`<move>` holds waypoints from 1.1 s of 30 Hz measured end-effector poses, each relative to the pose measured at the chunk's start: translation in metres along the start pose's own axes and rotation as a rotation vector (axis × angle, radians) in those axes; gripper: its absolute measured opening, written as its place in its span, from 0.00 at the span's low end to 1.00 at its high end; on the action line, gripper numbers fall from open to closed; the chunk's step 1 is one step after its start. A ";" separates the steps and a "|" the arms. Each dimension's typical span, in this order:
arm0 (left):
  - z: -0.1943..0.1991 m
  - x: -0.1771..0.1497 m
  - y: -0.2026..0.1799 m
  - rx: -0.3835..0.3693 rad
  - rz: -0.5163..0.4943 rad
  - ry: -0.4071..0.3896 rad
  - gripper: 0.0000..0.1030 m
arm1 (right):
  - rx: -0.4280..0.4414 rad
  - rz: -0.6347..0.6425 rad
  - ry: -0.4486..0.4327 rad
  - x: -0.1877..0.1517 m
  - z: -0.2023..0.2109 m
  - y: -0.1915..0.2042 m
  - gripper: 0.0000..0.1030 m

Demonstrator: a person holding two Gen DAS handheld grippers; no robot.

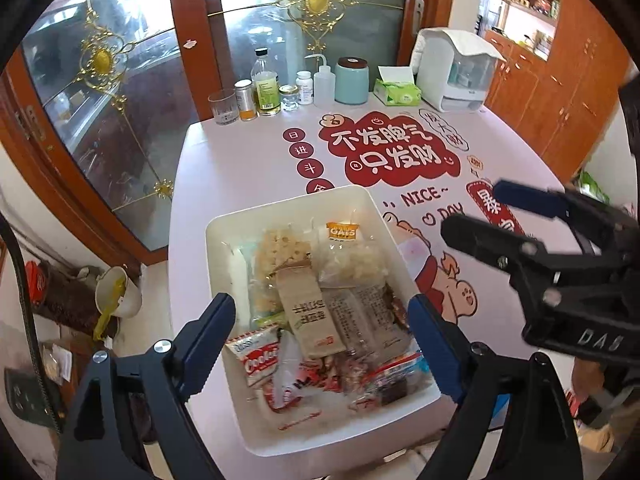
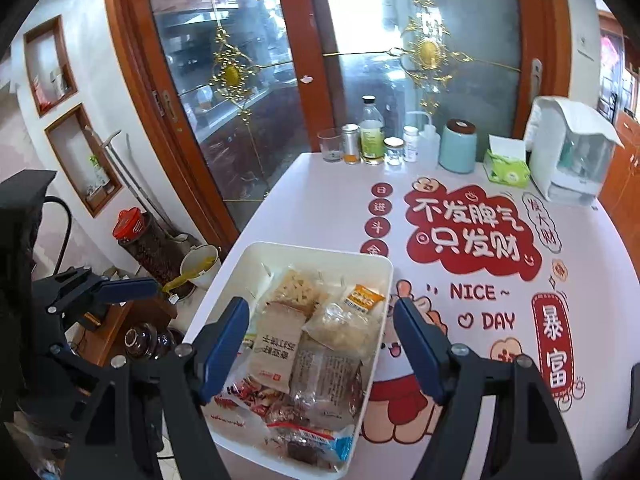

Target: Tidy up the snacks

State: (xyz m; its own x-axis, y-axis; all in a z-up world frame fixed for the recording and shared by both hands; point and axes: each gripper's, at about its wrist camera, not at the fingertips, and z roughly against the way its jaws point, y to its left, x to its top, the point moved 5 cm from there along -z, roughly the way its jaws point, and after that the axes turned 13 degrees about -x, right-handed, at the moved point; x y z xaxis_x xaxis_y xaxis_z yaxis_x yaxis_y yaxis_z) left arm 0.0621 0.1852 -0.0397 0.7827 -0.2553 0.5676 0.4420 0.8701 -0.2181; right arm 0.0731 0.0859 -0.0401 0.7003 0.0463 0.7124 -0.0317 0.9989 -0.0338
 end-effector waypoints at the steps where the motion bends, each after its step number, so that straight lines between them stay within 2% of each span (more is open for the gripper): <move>1: 0.000 -0.001 -0.002 0.007 0.008 -0.004 0.85 | -0.008 -0.007 0.005 -0.004 0.000 -0.005 0.73; 6: -0.013 -0.007 -0.020 0.058 0.046 -0.013 0.85 | -0.033 -0.035 0.027 -0.022 0.004 -0.028 0.73; 14: -0.030 -0.022 -0.049 0.088 0.114 0.006 0.85 | -0.062 -0.062 0.065 -0.046 0.009 -0.070 0.73; 18: -0.030 -0.024 -0.060 0.104 0.170 -0.013 0.85 | -0.078 -0.073 0.090 -0.054 0.011 -0.085 0.73; 25: -0.023 -0.018 -0.077 0.174 0.181 -0.079 0.89 | -0.104 -0.080 0.061 -0.053 0.022 -0.104 0.74; 33: -0.024 -0.009 -0.083 0.205 0.211 -0.111 0.90 | -0.111 -0.049 0.050 -0.052 0.027 -0.111 0.75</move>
State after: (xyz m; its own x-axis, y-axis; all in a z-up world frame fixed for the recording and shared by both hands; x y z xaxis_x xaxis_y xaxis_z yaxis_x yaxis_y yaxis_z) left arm 0.0287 0.1053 -0.0462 0.7904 -0.0225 0.6122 0.1686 0.9687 -0.1822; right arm 0.0210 -0.0271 -0.0543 0.7338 -0.0051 0.6794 0.0802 0.9936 -0.0792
